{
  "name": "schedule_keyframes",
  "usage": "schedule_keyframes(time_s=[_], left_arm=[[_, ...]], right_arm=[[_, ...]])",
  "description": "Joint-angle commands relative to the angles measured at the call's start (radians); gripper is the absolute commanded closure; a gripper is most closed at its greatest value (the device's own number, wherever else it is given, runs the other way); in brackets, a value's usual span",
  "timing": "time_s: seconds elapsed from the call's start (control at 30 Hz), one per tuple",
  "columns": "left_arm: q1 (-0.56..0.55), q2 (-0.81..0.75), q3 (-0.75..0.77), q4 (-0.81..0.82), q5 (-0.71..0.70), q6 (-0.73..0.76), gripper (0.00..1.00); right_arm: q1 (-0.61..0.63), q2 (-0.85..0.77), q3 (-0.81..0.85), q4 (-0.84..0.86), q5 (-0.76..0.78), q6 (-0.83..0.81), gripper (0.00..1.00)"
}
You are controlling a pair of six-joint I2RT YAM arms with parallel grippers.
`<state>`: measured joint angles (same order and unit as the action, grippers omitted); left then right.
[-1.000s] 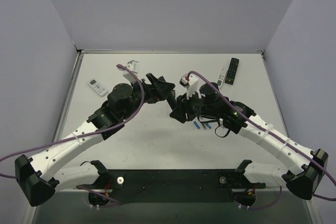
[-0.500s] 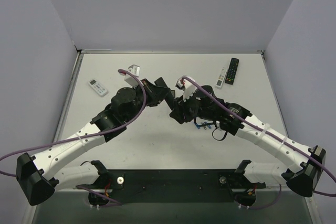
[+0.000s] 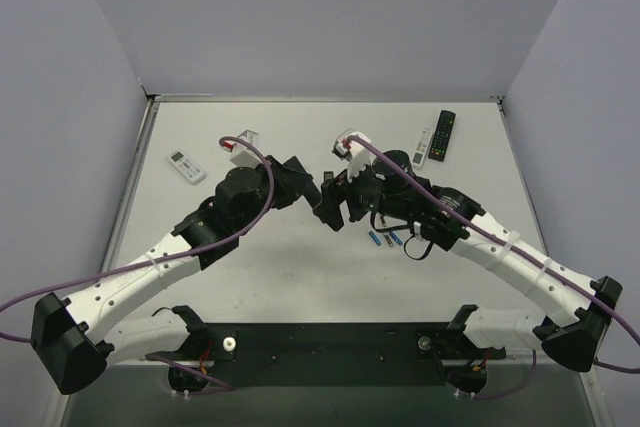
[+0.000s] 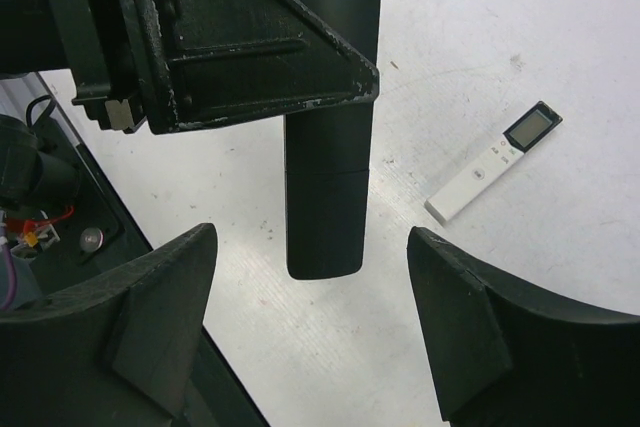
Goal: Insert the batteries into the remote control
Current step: Adjust the remote control, then remove the battery cover from the remote control.
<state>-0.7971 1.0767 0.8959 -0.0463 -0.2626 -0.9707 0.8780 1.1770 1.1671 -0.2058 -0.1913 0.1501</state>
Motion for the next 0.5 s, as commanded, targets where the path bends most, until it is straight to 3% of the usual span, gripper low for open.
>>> schedule_keyframes(time_s=[0.0,0.33,0.47], left_arm=[[0.015,-0.032,0.008,0.005,0.016,-0.037,1.00],[0.033,-0.054,-0.005,0.022,0.042,-0.056,1.00],[0.042,-0.046,-0.009,0.029,0.062,-0.071,1.00]], right_arm=[[0.001,0.045,0.045,0.011,-0.026,-0.040,0.28],[-0.028,0.108,0.065,0.017,-0.077,-0.040,0.29],[-0.040,0.119,0.069,0.022,-0.122,-0.040,0.37]])
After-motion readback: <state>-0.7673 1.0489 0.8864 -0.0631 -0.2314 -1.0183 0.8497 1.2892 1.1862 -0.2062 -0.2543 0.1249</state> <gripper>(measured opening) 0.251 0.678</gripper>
